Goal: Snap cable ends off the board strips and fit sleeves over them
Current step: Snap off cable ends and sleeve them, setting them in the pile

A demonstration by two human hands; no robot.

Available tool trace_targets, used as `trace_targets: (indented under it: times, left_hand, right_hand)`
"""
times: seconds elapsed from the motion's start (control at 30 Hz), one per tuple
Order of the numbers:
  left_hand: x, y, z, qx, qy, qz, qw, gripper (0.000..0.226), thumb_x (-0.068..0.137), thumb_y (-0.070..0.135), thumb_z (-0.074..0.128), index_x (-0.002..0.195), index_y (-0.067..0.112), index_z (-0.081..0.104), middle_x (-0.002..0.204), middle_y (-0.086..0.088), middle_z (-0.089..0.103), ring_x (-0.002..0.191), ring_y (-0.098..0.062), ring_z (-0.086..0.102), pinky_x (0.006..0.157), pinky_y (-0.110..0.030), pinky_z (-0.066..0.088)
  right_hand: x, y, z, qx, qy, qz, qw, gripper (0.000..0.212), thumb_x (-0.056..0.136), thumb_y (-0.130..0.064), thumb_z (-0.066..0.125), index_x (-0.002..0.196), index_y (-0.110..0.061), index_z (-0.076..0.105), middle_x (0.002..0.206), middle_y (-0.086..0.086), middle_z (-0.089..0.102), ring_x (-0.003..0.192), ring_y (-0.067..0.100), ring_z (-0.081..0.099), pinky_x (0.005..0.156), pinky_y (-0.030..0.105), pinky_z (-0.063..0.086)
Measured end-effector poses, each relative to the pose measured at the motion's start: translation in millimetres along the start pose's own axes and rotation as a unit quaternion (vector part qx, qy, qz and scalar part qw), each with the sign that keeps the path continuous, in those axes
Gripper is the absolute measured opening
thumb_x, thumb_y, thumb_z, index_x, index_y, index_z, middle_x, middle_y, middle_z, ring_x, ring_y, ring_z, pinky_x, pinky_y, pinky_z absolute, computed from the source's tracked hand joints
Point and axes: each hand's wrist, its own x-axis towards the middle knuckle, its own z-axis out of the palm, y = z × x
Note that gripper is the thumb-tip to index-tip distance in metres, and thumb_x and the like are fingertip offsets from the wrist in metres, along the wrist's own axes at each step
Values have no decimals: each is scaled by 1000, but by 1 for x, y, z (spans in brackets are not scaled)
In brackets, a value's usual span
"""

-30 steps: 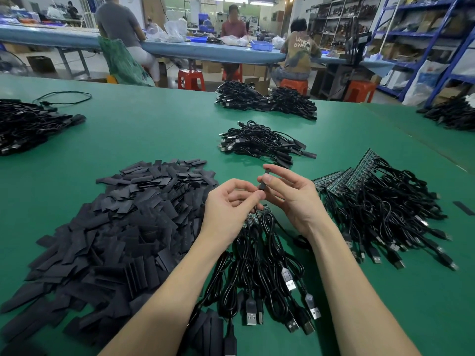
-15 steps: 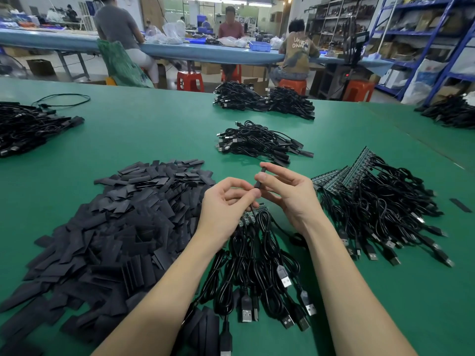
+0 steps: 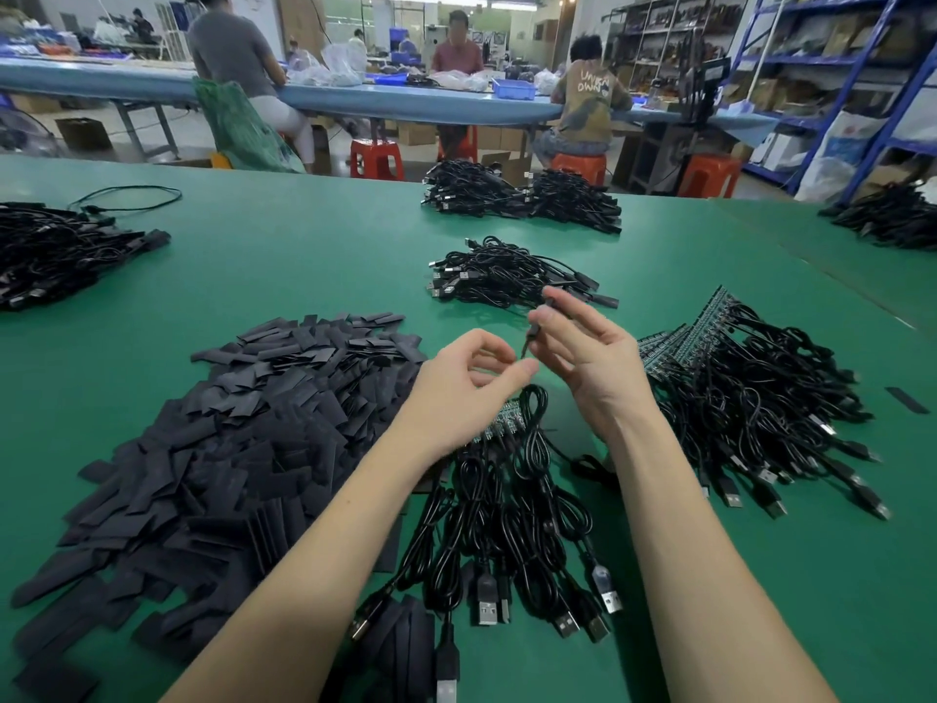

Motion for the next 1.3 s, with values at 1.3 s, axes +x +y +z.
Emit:
trace_targets:
  times: [1.3]
  left_hand:
    - [167, -14, 12, 542, -80, 67, 834, 16, 93, 23, 60, 104, 14, 53, 115, -13, 58, 109, -35, 58, 86, -40, 45]
  right_hand:
    - [13, 6, -27, -73, 96, 107, 987, 15, 96, -26, 66, 107, -16, 69, 86, -2, 78, 62, 11, 66, 58, 21, 55]
